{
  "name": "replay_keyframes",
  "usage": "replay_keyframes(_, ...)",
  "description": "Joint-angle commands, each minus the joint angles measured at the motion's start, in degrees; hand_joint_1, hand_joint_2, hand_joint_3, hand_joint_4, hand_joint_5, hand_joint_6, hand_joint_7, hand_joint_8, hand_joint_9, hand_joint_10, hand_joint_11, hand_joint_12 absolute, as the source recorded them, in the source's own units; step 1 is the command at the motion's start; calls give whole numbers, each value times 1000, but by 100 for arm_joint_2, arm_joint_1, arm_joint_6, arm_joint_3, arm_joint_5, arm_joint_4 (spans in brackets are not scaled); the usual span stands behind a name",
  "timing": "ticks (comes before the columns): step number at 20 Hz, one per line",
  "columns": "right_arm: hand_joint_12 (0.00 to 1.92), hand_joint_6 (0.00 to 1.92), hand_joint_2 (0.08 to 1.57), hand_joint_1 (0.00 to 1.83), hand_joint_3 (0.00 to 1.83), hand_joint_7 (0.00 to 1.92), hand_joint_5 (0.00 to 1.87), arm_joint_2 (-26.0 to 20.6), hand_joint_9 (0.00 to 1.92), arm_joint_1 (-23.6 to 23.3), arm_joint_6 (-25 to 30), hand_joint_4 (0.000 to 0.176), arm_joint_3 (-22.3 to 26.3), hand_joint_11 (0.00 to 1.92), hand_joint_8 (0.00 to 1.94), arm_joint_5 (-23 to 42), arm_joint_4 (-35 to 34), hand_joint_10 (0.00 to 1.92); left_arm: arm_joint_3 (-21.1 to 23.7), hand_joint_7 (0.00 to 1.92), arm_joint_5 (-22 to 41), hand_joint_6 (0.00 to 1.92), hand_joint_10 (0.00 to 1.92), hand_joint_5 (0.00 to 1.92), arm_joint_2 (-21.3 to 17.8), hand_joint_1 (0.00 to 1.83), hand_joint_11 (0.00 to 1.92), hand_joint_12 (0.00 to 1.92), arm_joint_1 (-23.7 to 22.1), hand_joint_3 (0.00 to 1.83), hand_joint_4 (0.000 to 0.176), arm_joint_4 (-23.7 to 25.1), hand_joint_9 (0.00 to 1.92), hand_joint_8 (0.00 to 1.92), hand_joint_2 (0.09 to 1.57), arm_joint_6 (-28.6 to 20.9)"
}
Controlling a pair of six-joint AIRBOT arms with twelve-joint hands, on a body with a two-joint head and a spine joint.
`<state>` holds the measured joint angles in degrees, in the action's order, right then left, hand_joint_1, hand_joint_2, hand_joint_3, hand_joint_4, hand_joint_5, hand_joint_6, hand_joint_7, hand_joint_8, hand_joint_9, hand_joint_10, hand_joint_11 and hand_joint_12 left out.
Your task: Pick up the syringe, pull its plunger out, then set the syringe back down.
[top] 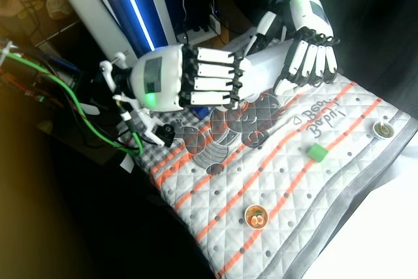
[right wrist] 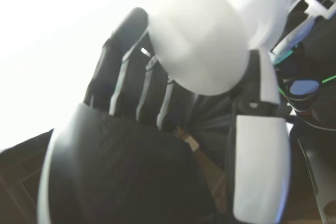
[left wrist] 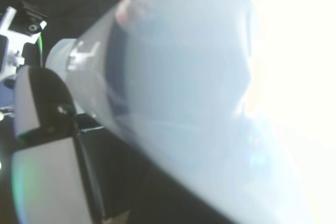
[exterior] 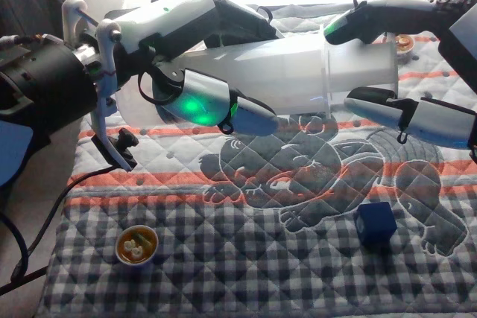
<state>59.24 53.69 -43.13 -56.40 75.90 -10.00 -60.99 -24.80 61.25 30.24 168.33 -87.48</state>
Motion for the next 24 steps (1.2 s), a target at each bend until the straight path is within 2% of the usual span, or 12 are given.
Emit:
replay_keyframes(1, 1604, 1417, 1217, 1319, 0, 777, 734, -31, 743, -70, 19, 0, -7, 601, 1333, 606, 22, 1403, -2, 659, -1009, 1166, 1401, 934, -47, 1206, 37, 1921, -66, 0, 0, -41, 345, 1369, 1210, -135)
replay_keyframes(2, 1647, 1443, 1212, 1451, 2, 758, 689, -58, 732, -69, 19, 0, -7, 607, 1370, 606, 20, 1401, 4, 644, -1019, 1162, 1504, 928, -70, 1201, 7, 1921, -65, 1, 0, -51, 305, 1408, 1215, -135)
replay_keyframes(3, 1640, 1438, 1218, 1366, 3, 780, 690, -93, 742, -66, 19, 0, -6, 622, 1342, 606, -2, 1436, 22, 641, -1041, 1179, 1519, 921, -110, 1199, 6, 1921, -59, 1, 0, -60, 292, 1401, 1218, -136)
replay_keyframes(7, 1667, 1442, 1231, 1322, 3, 755, 685, -234, 748, -16, 16, 0, 7, 655, 1365, 617, -105, 1475, 90, 615, -1218, 1267, 1292, 885, -302, 1190, 0, 1921, 71, 0, 0, -289, 246, 1379, 1236, -136)
replay_keyframes(8, 1657, 1464, 1245, 1315, 6, 710, 683, -234, 715, 3, 15, 0, 10, 433, 1411, 641, -142, 1508, 98, 584, -1267, 1235, 1377, 879, -341, 1186, 0, 1921, 122, 0, 0, -372, 225, 1476, 1247, -136)
replay_keyframes(10, 1651, 1505, 1253, 1311, 5, 695, 670, -257, 702, 27, 13, 0, 19, 429, 1425, 712, -215, 1510, 111, 577, -1300, 1200, 1430, 885, -385, 1187, 1, 1921, 164, 0, 0, -436, 226, 1514, 1246, -137)
replay_keyframes(12, 1637, 1519, 1259, 1310, 3, 696, 669, -309, 674, 80, 13, 0, 26, 497, 1447, 794, -301, 1515, 116, 533, -1321, 1190, 1491, 868, -414, 1180, 0, 1921, 193, 1, 0, -480, 202, 1600, 1262, -137)
replay_keyframes(18, 1796, 1331, 1230, 1327, 0, 765, 726, -442, 714, 268, -35, 0, 78, 579, 1404, 1003, -575, 1513, 136, 521, -1377, 1304, 1407, 842, -490, 1170, 0, 1921, 261, 1, 0, -588, 114, 1521, 1273, -137)
replay_keyframes(19, 1846, 1239, 1221, 1334, 0, 775, 756, -461, 732, 299, -39, 0, 87, 638, 1395, 1043, -616, 1540, 138, 501, -1390, 1279, 1471, 842, -497, 1168, 0, 1921, 269, 0, 0, -600, 119, 1569, 1279, -137)
replay_keyframes(21, 1688, 1308, 1219, 1333, 0, 775, 729, -488, 751, 335, -53, 0, 95, 650, 1384, 1090, -670, 1491, 144, 526, -1407, 1134, 1636, 877, -512, 1181, 0, 1921, 285, 0, 0, -616, 152, 1645, 1264, -137)
replay_keyframes(23, 1689, 1307, 1223, 1331, 1, 764, 728, -510, 736, 358, -61, 0, 100, 615, 1411, 1116, -698, 1511, 150, 477, -1421, 1186, 1647, 847, -526, 1169, 0, 1921, 300, 2, 0, -630, 127, 1683, 1283, -137)
replay_keyframes(24, 1686, 1300, 1223, 1331, 0, 762, 739, -520, 731, 369, -65, 0, 105, 608, 1408, 1130, -710, 1516, 152, 473, -1430, 1147, 1771, 831, -532, 1166, 21, 1921, 306, 0, 0, -634, 135, 1757, 1292, -137)
